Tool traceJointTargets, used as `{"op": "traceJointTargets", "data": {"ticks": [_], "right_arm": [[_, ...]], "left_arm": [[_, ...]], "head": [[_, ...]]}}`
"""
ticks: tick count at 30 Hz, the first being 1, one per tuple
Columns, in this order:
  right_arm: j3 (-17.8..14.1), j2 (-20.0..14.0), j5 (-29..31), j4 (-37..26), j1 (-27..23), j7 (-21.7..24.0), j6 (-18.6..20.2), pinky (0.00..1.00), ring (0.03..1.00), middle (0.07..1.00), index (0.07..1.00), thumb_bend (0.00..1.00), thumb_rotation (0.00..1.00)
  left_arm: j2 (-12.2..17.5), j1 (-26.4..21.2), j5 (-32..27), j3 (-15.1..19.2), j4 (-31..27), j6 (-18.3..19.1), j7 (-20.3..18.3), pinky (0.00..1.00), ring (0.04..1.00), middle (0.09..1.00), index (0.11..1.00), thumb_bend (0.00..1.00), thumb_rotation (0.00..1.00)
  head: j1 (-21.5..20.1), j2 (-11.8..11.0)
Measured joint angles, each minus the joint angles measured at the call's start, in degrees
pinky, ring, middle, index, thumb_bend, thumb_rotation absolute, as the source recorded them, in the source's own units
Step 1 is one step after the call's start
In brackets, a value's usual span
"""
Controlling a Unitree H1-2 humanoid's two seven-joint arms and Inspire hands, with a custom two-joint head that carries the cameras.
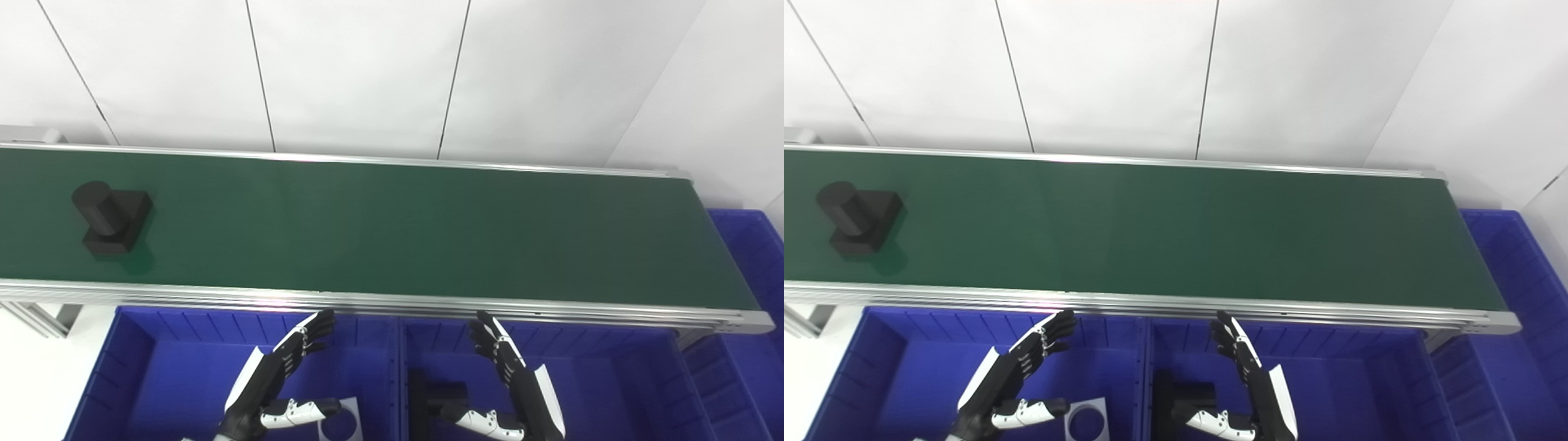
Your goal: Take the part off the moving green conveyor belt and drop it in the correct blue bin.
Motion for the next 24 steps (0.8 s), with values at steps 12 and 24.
{"op": "traceJointTargets", "data": {"ticks": [12,24], "right_arm": [[0.17,-0.63,-0.31,0.03,0.02,-0.18,0.00,0.81,0.848,0.874,0.925,0.83,0.73],[0.31,-0.64,0.26,0.52,-0.10,-0.48,0.00,0.82,0.852,0.865,0.910,0.75,0.86]], "left_arm": [[1.70,-0.17,1.33,-3.38,0.04,0.00,5.97,0.85,0.880,0.883,0.870,0.84,0.92],[2.54,-0.18,0.69,-4.43,0.04,0.00,7.14,0.86,0.891,0.892,0.881,0.82,0.87]], "head": [[0.26,0.00],[0.18,-0.09]]}}
